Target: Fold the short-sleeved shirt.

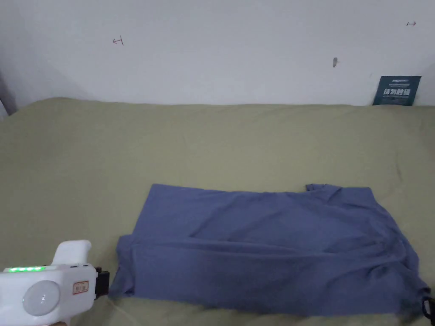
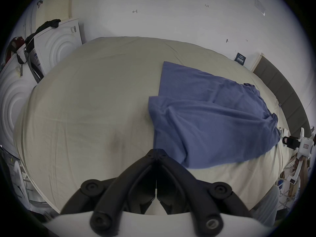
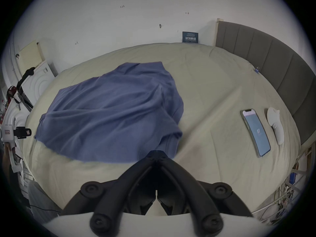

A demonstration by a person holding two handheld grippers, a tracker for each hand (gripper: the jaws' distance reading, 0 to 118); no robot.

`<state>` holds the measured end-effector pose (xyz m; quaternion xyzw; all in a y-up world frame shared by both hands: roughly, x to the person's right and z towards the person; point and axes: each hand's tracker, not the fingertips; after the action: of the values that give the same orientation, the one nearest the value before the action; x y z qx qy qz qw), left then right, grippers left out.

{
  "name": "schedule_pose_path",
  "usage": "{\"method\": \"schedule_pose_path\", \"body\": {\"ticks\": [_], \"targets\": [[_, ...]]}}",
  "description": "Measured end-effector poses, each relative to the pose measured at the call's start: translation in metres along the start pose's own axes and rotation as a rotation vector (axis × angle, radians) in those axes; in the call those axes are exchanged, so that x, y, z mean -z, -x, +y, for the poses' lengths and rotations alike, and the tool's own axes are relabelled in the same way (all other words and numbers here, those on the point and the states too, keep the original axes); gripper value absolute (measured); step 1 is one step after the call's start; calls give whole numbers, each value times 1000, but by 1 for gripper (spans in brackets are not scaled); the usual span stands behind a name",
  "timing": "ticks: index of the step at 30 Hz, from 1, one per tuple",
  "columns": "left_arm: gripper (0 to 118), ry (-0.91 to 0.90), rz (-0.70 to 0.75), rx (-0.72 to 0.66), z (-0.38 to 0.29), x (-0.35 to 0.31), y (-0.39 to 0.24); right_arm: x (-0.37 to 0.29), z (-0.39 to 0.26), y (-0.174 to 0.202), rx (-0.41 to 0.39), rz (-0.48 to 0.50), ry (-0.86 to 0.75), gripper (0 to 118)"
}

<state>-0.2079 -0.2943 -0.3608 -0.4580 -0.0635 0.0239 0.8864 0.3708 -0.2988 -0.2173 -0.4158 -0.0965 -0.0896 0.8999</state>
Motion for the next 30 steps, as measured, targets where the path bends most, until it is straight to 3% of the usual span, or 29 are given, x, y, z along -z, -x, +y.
{"method": "schedule_pose_path", "body": {"ticks": [2,3,5,6,7,9,13,15,17,19,20,21,22,23,24,28,29,30], "targets": [[5,-1,-8,-5,-2,2,2,-1,-6,-1,0,-2,1,2],[30,-1,-11,-9,-2,4,1,6,-7,-10,14,10,17,2],[113,4,-19,8,-1,9,0,9,-7,-19,19,13,23,2],[118,35,-11,22,0,16,-2,11,-6,-23,24,14,25,2],[118,47,-7,16,0,22,-3,-3,-11,-4,3,-15,-3,2],[118,54,-19,7,7,34,-1,-4,-12,-3,9,-15,-4,2],[117,109,90,-5,13,60,-5,12,-5,-18,12,-19,23,2],[95,110,69,-13,17,67,-4,15,-5,-19,9,-23,31,2],[91,118,75,12,17,62,-13,19,-3,-22,12,-28,37,2],[69,114,22,63,19,54,-13,21,-2,-21,18,-44,32,2],[49,118,8,56,21,51,-12,22,-1,-22,25,-47,27,11],[28,119,2,55,21,46,-18,24,2,-23,47,-55,23,39],[9,115,-16,63,22,43,-20,26,4,-23,71,-41,34,75],[7,110,-35,65,23,42,-23,34,6,-29,94,-15,58,103],[6,115,-16,72,25,41,-28,37,8,-30,103,7,55,110],[6,114,17,119,24,42,-36,48,13,-18,85,8,56,110],[6,114,16,117,23,43,-35,55,15,-16,82,1,65,106],[6,115,14,104,23,43,-34,62,17,-16,79,-1,79,92]]}}
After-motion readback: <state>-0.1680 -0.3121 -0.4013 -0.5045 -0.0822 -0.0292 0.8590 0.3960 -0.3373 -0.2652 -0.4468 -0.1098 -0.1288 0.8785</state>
